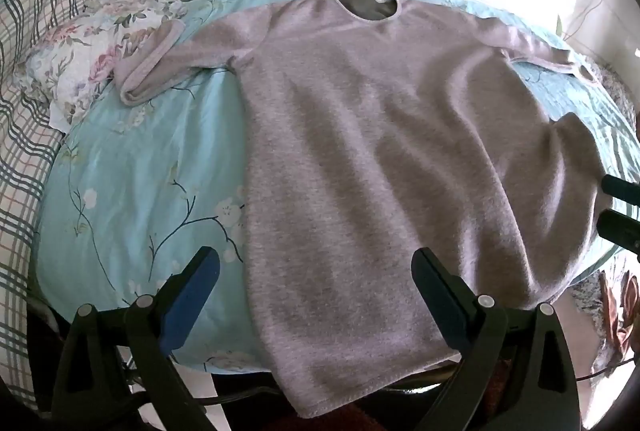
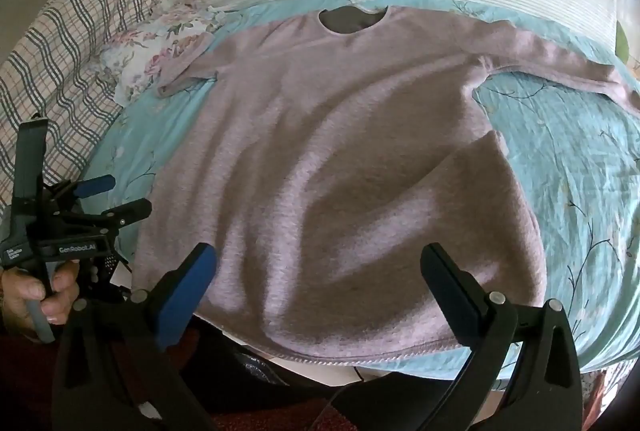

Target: Fold small clothes

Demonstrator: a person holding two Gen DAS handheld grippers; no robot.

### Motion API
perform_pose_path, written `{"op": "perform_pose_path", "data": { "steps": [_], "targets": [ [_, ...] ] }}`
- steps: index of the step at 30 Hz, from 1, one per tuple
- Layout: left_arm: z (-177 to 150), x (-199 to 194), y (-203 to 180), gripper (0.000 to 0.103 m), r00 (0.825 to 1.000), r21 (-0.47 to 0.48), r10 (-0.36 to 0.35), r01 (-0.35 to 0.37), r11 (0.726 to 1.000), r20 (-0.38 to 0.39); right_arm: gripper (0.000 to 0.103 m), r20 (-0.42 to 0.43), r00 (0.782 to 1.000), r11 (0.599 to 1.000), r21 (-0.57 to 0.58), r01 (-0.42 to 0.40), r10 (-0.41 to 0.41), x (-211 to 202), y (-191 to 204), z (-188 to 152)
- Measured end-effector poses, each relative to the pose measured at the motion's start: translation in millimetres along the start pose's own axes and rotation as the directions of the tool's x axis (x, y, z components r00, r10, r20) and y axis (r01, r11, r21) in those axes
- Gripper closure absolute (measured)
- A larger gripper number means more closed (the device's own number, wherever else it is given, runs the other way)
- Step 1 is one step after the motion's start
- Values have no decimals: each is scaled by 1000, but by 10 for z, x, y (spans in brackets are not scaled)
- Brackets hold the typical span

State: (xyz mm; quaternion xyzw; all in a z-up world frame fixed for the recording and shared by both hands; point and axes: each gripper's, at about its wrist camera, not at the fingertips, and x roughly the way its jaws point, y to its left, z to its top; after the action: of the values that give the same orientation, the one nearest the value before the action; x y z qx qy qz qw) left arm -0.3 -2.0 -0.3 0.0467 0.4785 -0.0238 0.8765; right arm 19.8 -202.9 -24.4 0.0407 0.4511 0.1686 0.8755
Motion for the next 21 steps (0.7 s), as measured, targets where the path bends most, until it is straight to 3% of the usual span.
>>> {"op": "perform_pose_path", "data": {
  "steps": [21],
  "targets": [
    [28, -47, 13, 6, 1000, -10, -16, 16, 1000, 11, 1, 37, 999, 1000, -10, -24, 24, -9, 90, 47]
  ]
}}
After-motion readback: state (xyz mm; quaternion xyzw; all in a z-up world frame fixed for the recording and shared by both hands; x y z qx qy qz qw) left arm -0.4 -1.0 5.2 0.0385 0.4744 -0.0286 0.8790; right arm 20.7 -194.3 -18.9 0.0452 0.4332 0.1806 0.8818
